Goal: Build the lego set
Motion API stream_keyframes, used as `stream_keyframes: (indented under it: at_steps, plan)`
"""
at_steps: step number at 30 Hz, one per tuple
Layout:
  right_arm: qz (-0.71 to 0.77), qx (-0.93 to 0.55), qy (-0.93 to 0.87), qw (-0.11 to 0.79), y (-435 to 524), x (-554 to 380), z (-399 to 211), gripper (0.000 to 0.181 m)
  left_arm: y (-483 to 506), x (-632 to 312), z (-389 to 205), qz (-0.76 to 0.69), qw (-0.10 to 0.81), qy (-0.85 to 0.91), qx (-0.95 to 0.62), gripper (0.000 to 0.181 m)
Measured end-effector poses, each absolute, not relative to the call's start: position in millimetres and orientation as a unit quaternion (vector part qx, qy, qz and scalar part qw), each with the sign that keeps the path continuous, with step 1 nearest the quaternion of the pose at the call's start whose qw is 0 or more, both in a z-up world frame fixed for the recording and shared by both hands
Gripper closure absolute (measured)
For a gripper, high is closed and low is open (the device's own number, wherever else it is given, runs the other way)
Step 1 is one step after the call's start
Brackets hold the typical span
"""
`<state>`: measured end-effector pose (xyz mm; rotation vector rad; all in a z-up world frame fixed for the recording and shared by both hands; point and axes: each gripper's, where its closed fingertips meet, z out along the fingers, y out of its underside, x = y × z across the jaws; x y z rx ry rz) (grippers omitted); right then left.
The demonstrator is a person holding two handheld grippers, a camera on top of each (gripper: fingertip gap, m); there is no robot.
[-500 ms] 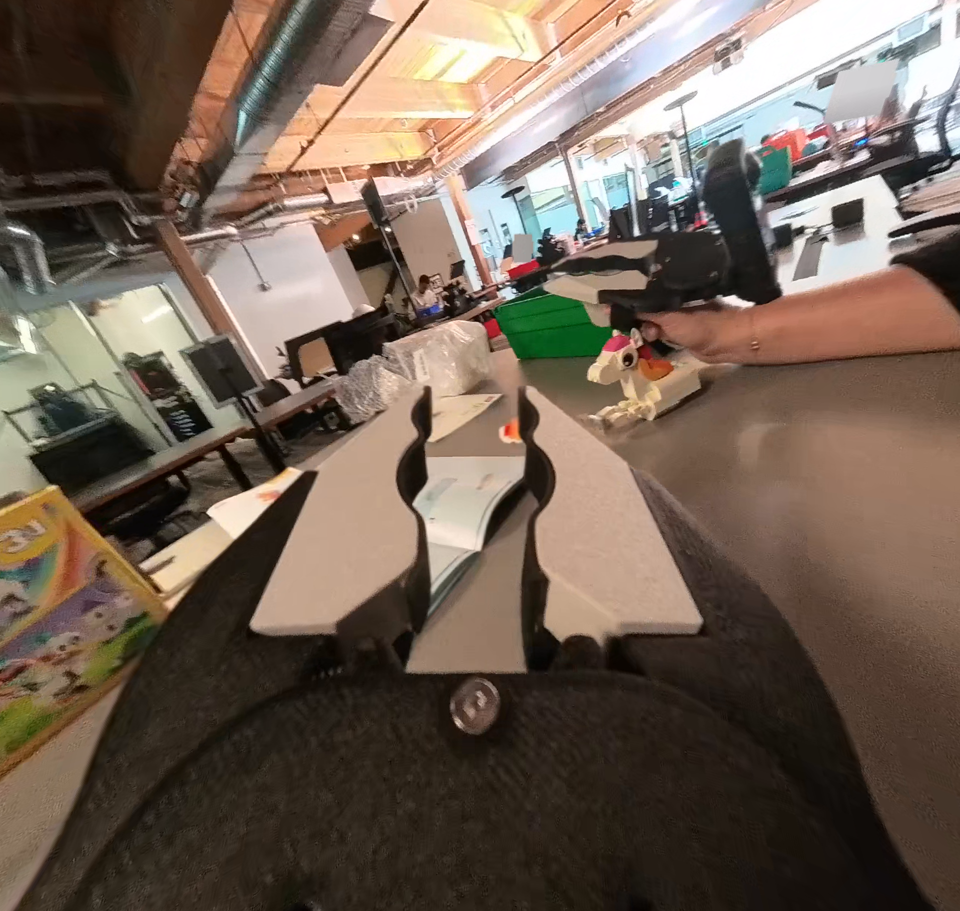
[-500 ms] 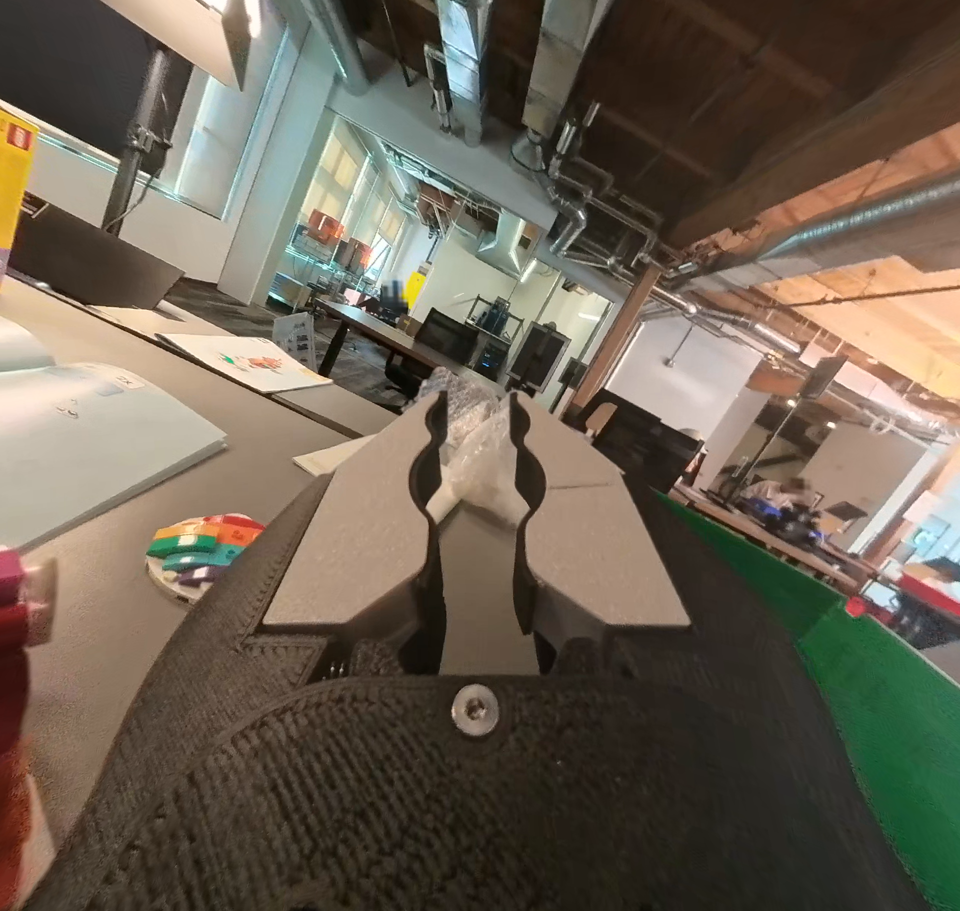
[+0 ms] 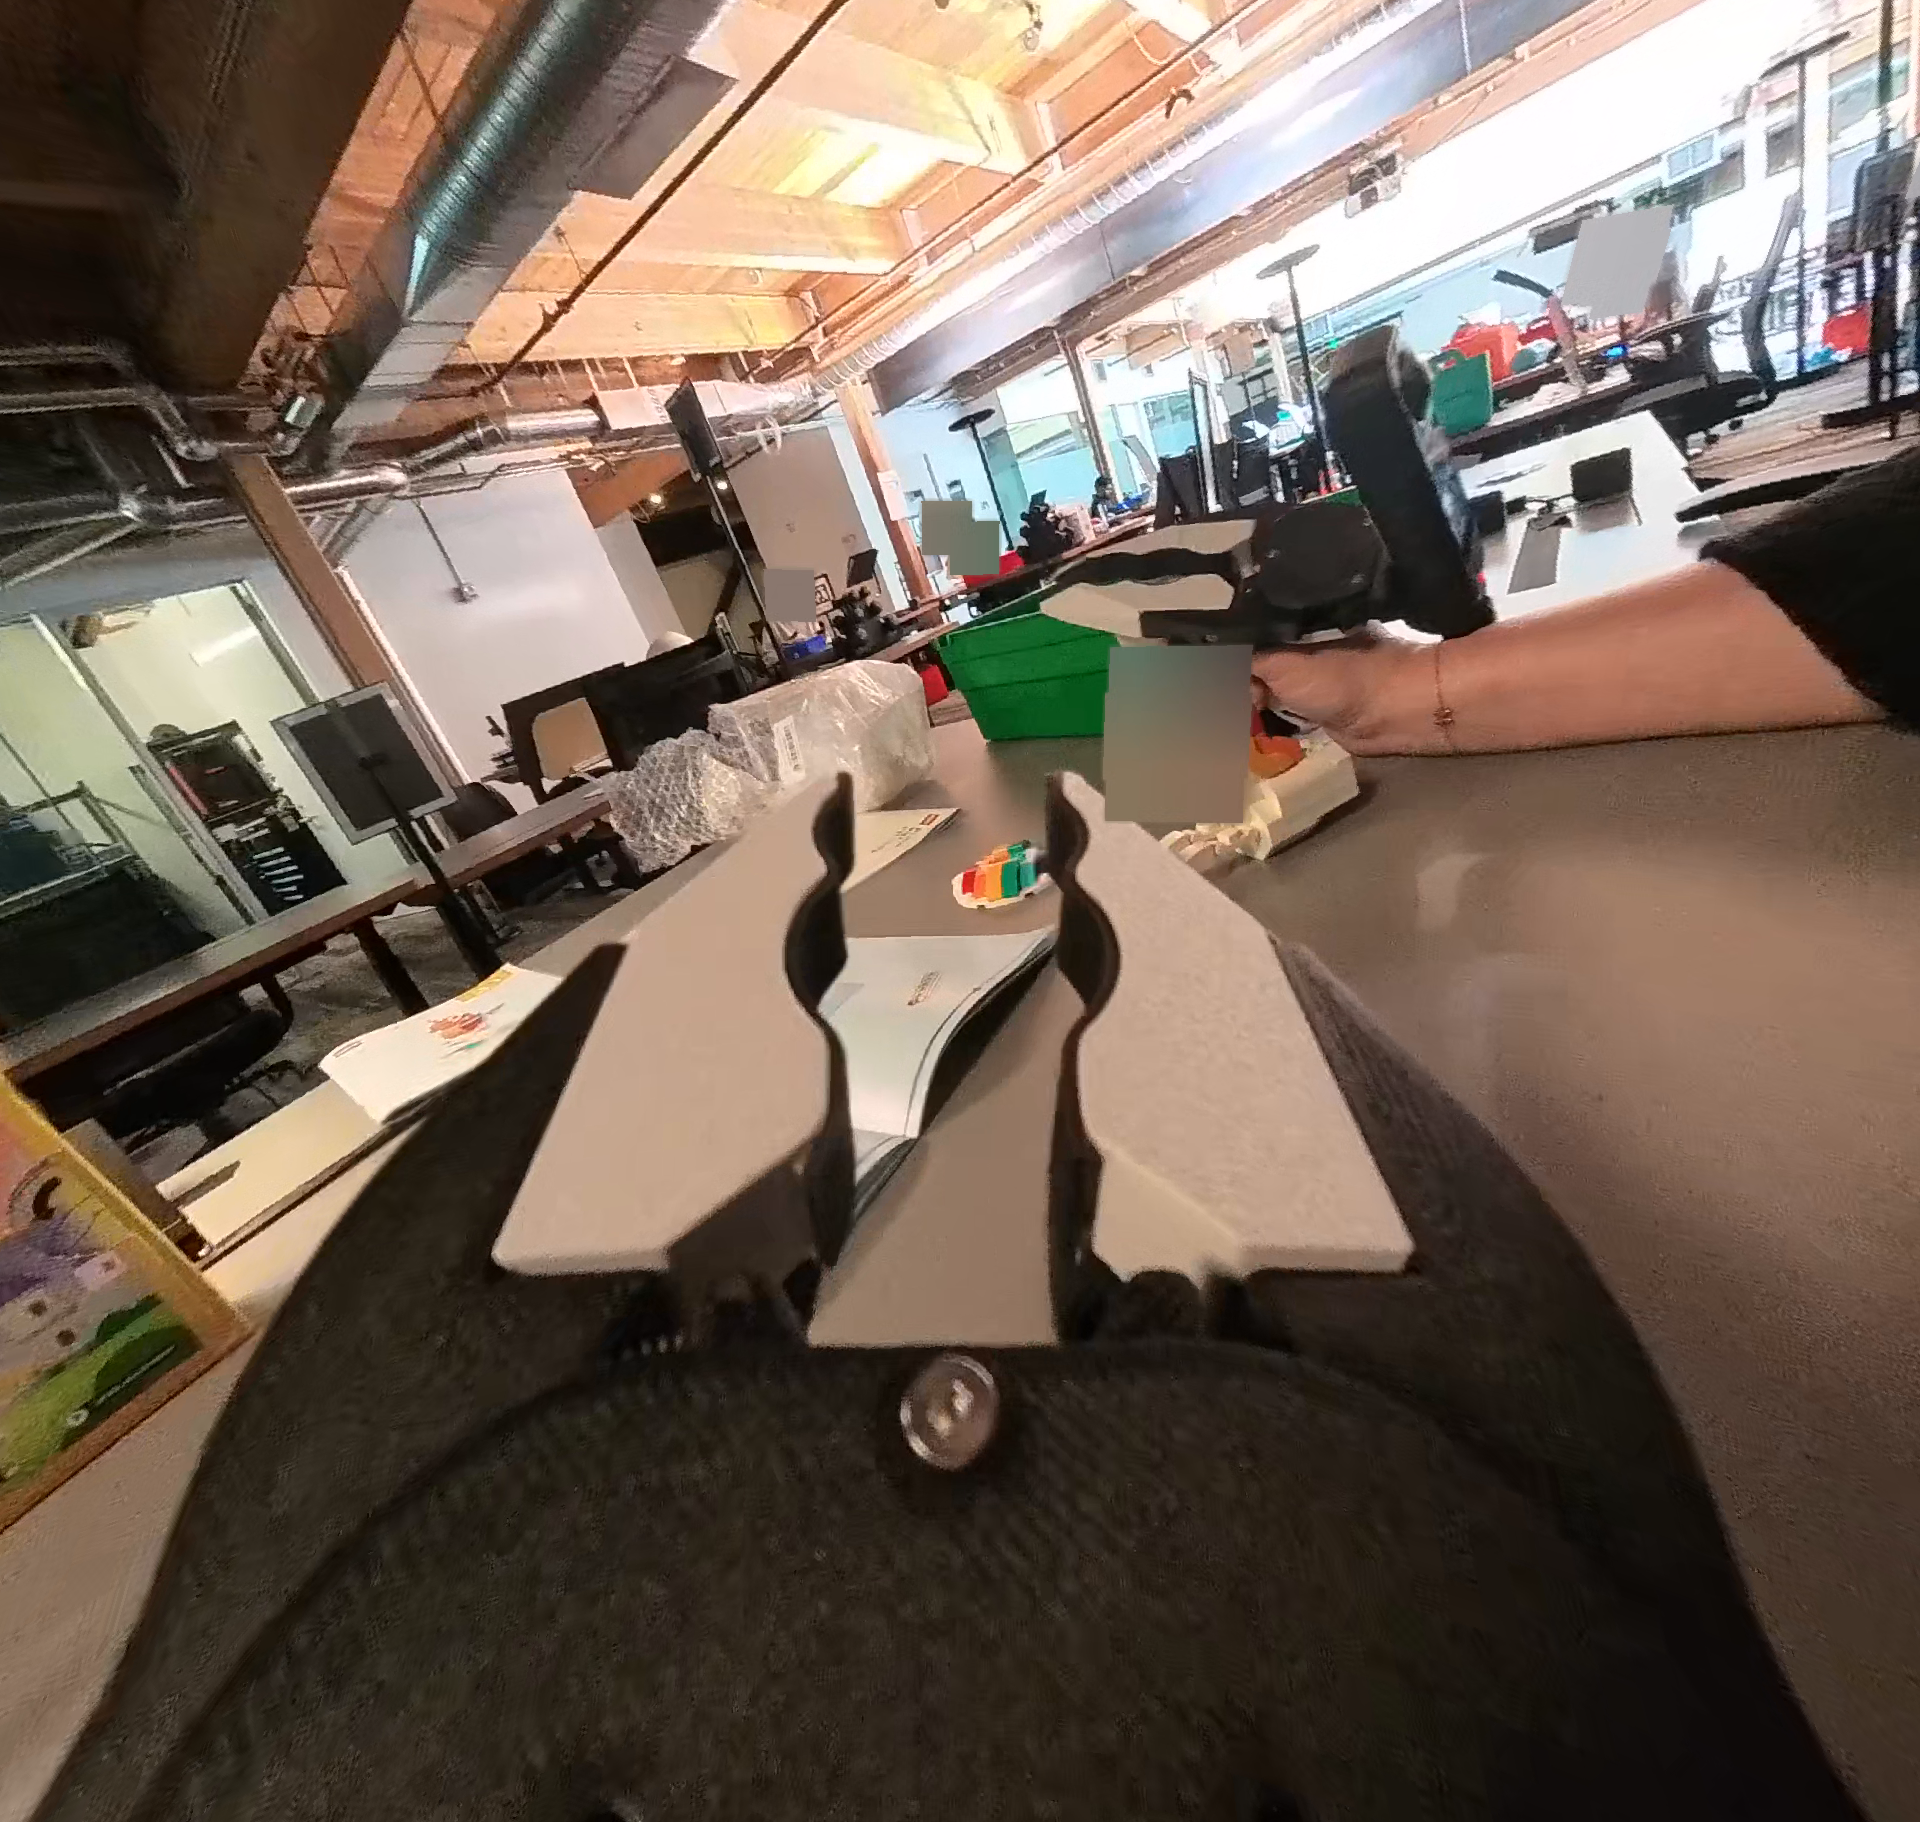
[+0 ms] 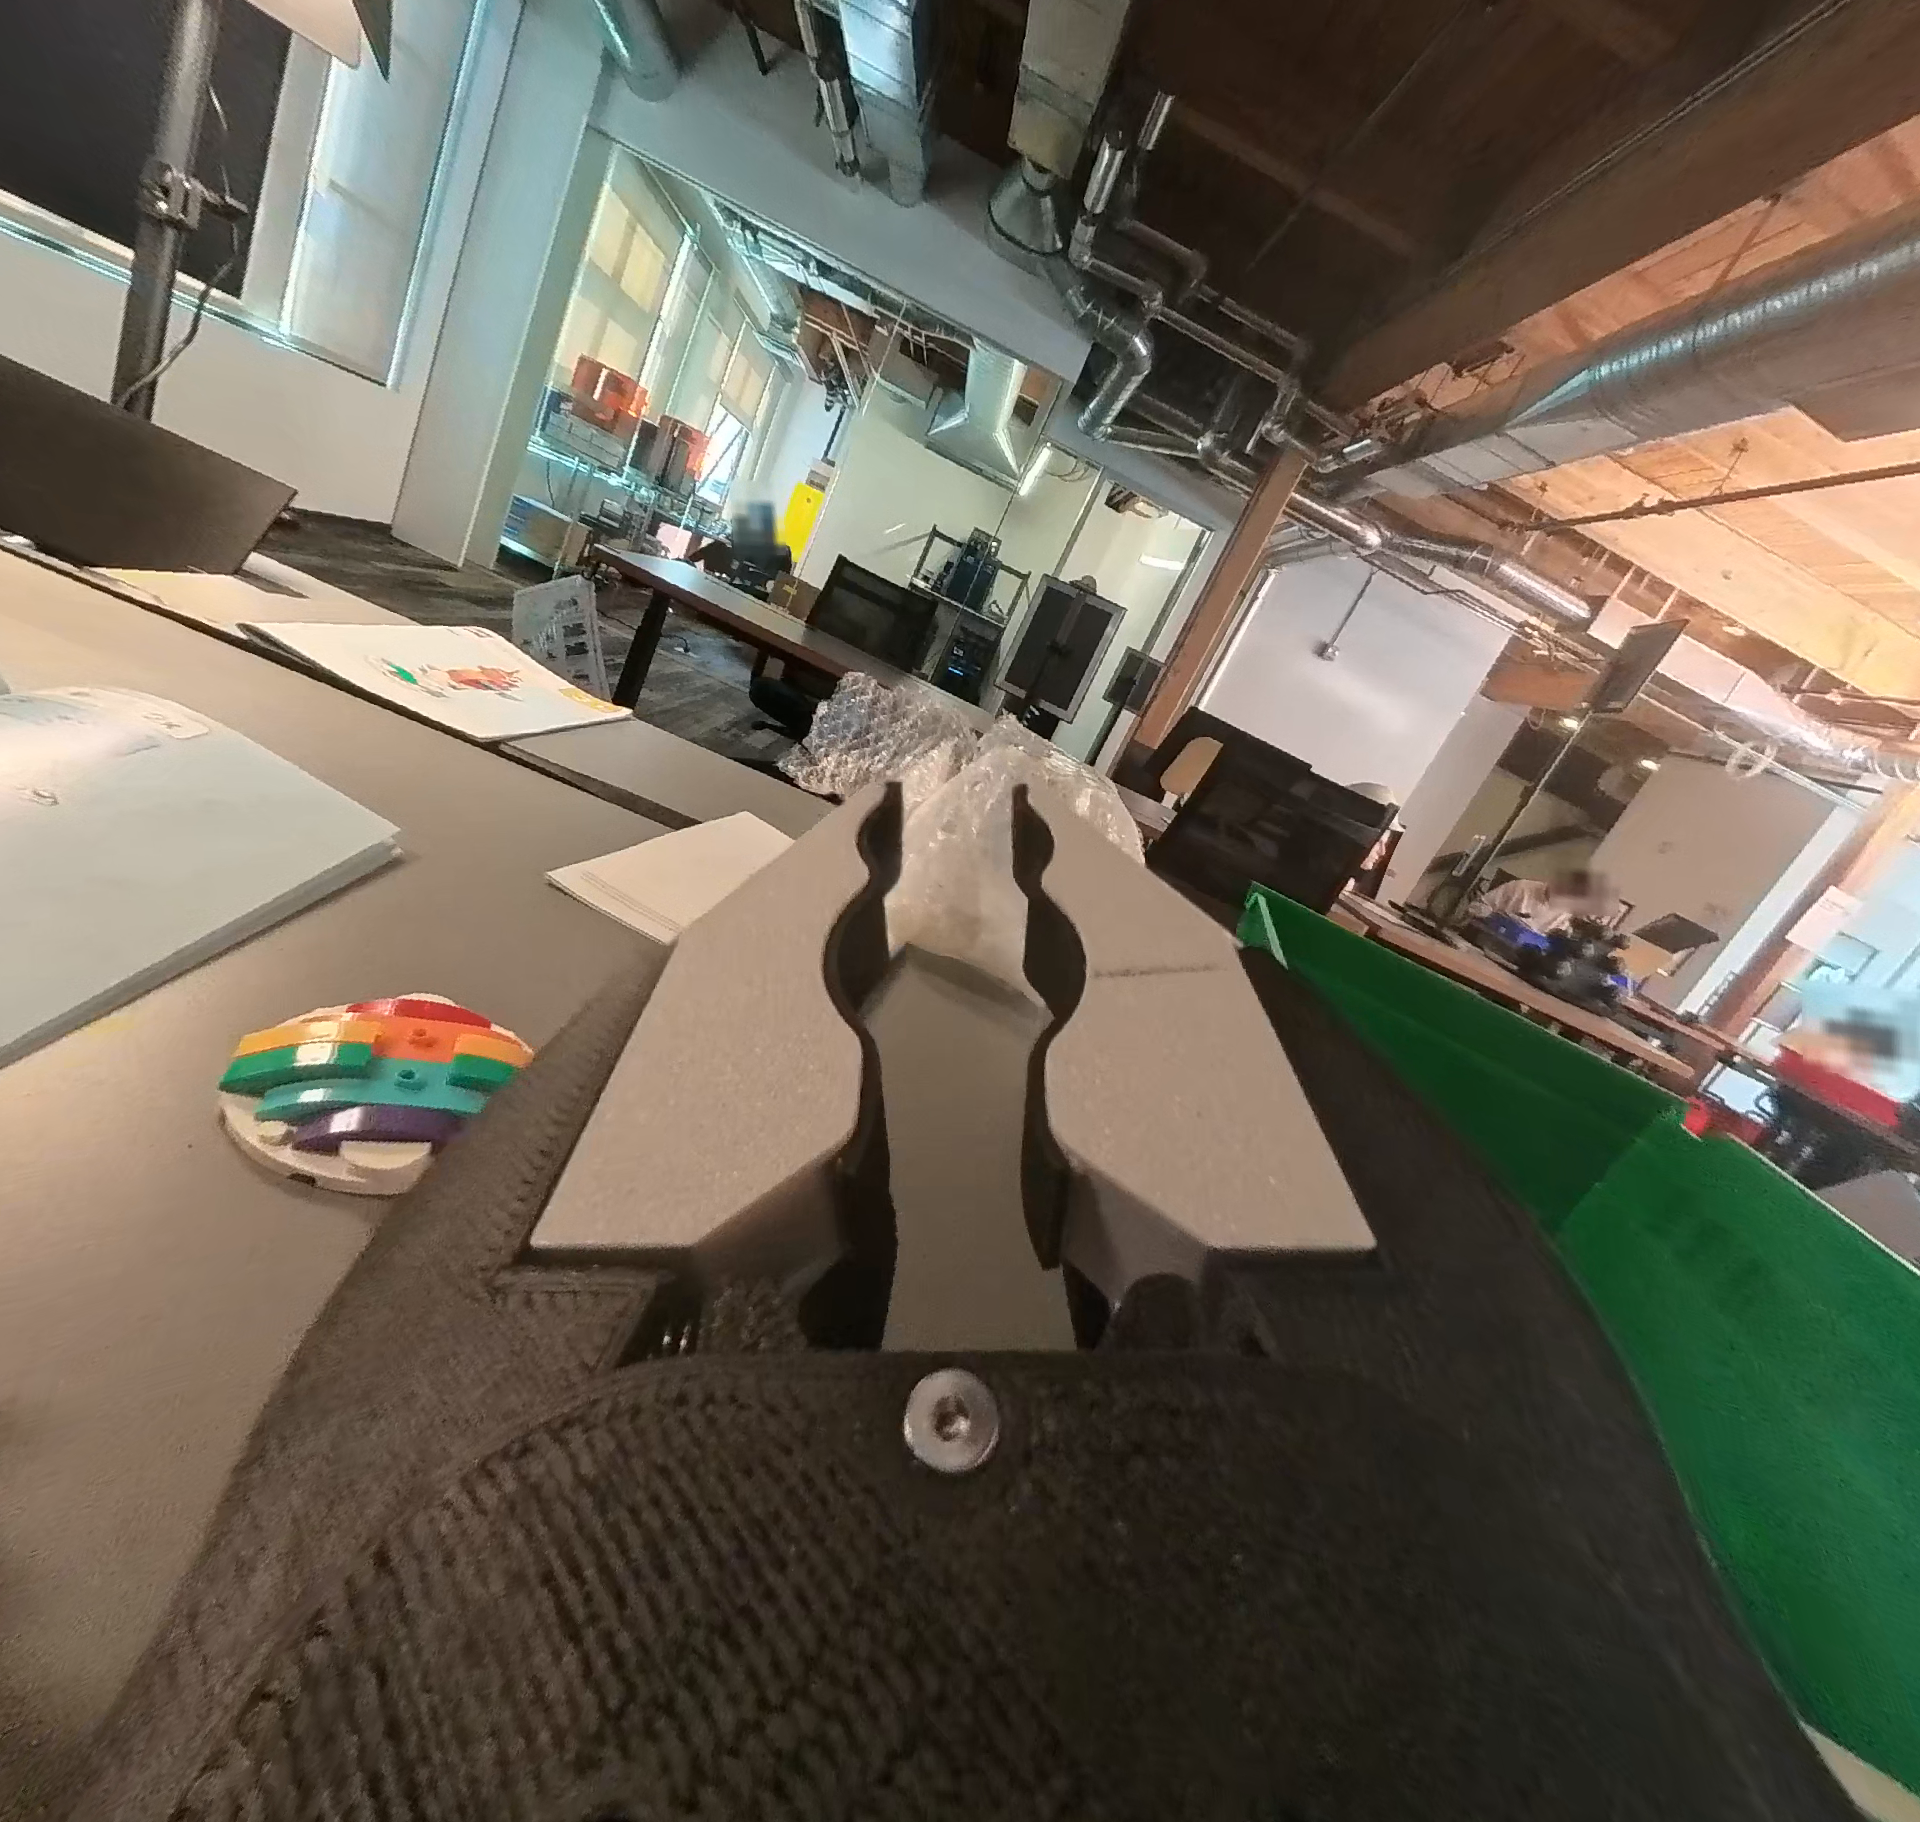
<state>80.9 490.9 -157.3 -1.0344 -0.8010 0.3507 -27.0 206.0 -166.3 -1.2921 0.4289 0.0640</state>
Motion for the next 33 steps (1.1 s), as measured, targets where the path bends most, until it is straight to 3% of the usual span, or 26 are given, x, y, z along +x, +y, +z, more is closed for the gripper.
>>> stream_keyframes:
  at_steps: [24, 28, 33]
  plan:
    - [0.135, -0.461, -0.398, 0.782, 489, 72, -160, 0.164, 192, -14, -172, -0.016, 0.766, 0.235, -0.597, 0.152]
    - [0.078, -0.423, -0.365, 0.826, 488, 92, -122, 0.164, 196, -28, -168, -0.035, 0.772, 0.197, -0.604, 0.150]
    - [0.090, -0.285, -0.360, 0.883, 401, 111, -40, 0.163, 197, -37, -164, -0.043, 0.779, 0.171, -0.602, 0.149]
